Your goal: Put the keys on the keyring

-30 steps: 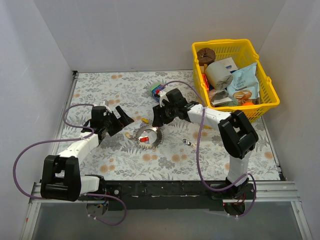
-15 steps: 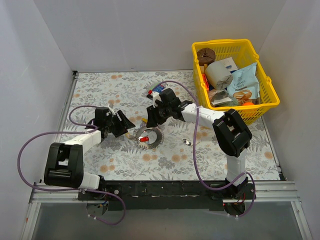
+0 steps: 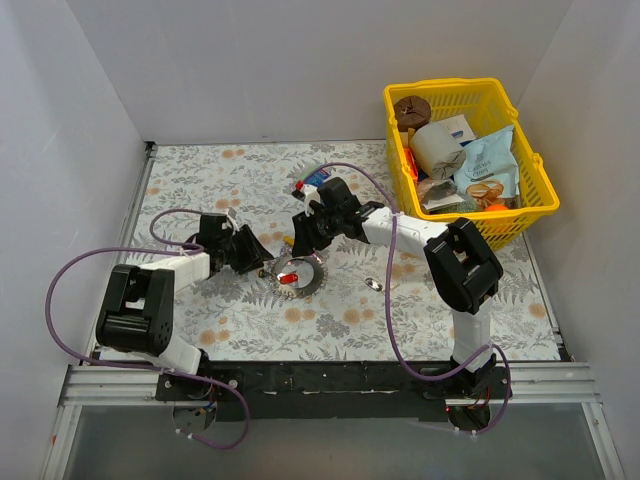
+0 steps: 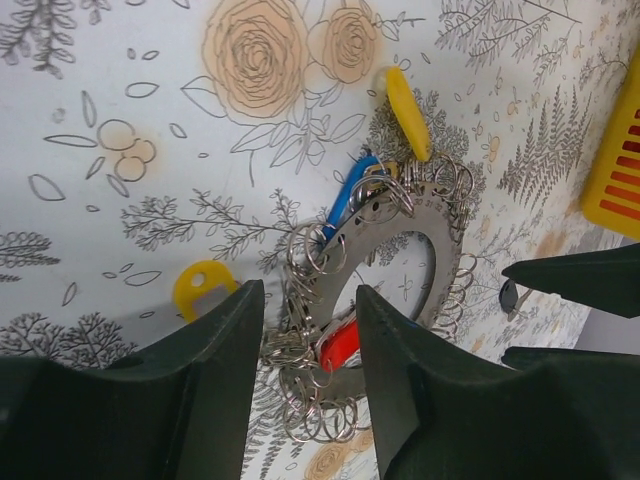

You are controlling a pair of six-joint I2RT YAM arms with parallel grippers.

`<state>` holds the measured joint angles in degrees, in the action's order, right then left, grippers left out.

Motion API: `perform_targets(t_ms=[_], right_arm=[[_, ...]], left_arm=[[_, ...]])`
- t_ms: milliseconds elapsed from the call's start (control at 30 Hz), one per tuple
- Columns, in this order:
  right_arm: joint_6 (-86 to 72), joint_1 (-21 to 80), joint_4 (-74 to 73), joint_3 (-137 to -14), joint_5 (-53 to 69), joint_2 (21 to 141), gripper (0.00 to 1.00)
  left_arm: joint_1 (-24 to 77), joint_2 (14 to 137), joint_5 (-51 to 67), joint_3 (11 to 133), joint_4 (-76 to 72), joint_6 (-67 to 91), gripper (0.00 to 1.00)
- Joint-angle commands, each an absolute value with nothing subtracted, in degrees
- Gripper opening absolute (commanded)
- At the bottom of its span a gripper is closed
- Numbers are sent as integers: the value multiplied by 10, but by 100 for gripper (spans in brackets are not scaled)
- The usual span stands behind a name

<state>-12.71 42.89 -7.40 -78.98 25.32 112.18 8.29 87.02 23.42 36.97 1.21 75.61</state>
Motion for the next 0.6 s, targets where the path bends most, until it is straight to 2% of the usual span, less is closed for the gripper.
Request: perform_targets(t_ms=[0, 133, 233, 267, 367, 500, 567], right_arm=[[-129, 432, -70, -801, 261, 1124, 49], [-125, 432, -78, -805, 255, 1126, 49], [-108, 432, -91, -811, 243, 1127, 49], [-104, 432, -93, -810, 242, 1127, 49], [-92, 432, -105, -808, 232, 1122, 49], [-86, 431, -109, -795, 229, 1110, 49], [-85, 431, -108, -788, 229, 1107, 49]], left_arm=[[103, 879, 232, 391, 5, 744, 40], [117, 889, 226, 395, 6, 738, 27], [122, 897, 230, 398, 8, 729, 24], [123, 901, 236, 401, 10, 723, 17], [124, 897, 237, 410, 22, 712, 8], [127, 872, 220, 429, 55, 695, 0], [131, 865, 212, 442, 66, 683, 0]])
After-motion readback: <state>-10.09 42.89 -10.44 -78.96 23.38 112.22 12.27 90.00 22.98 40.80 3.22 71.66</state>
